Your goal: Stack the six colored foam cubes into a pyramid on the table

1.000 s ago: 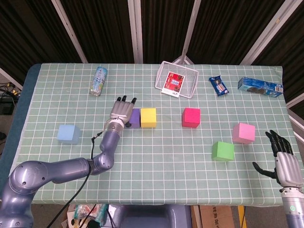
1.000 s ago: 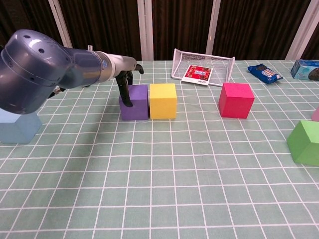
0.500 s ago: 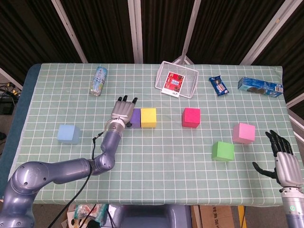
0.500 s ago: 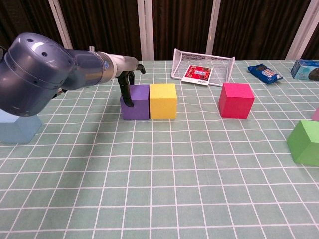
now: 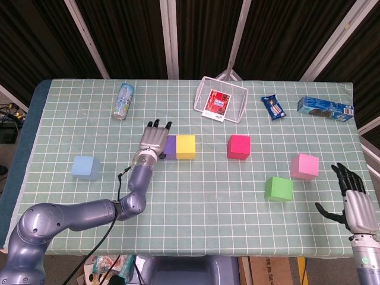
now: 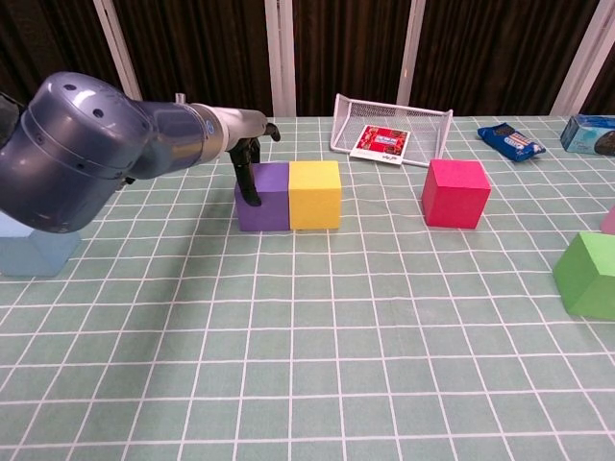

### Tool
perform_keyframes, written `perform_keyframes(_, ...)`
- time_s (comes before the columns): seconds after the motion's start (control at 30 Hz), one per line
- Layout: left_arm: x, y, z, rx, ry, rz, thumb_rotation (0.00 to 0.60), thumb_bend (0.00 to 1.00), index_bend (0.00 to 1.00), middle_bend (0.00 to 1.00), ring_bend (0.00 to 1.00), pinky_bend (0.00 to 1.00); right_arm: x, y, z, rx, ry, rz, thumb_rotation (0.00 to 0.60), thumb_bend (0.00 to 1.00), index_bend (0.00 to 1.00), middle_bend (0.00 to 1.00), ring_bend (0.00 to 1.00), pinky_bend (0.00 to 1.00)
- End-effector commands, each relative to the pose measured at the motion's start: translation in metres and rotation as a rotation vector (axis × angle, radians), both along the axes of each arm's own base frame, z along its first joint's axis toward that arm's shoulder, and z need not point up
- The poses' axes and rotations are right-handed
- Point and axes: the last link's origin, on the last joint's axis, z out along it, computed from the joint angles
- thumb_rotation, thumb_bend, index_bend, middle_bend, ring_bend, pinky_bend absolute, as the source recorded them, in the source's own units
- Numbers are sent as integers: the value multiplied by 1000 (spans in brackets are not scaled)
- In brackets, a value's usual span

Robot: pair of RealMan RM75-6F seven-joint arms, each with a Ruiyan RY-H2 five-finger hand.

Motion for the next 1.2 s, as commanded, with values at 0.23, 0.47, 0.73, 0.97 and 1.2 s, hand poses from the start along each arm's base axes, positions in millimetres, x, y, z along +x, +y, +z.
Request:
perform_keyframes(0.23, 1, 0, -3, 7, -8, -1, 600, 289, 0, 361, 6, 103, 0, 0, 0, 1, -2, -4, 600, 244, 0, 0, 0, 0)
perform_keyframes(0.47, 3, -2, -5, 8, -16, -4, 600, 288, 0, 361, 6, 103, 0, 0, 0, 1, -4, -4, 600, 244, 0, 0, 0, 0)
perform_keyframes(0.73, 3, -3, -7, 15, -19, 3, 600, 276, 0, 349, 6, 103, 0, 0, 0, 2, -5, -5, 600, 243, 0, 0, 0, 0)
perform_keyframes(0.97, 3, -3, -8, 15, -17, 4, 600, 221, 0, 296, 7, 103, 0, 0, 0, 4, -6, -7, 600, 244, 0, 0, 0, 0)
perform_keyframes(1.2, 2, -3, -7, 16, -18, 6, 600, 139, 0, 172, 4, 103, 0, 0, 0, 5, -6, -9, 600, 243, 0, 0, 0, 0)
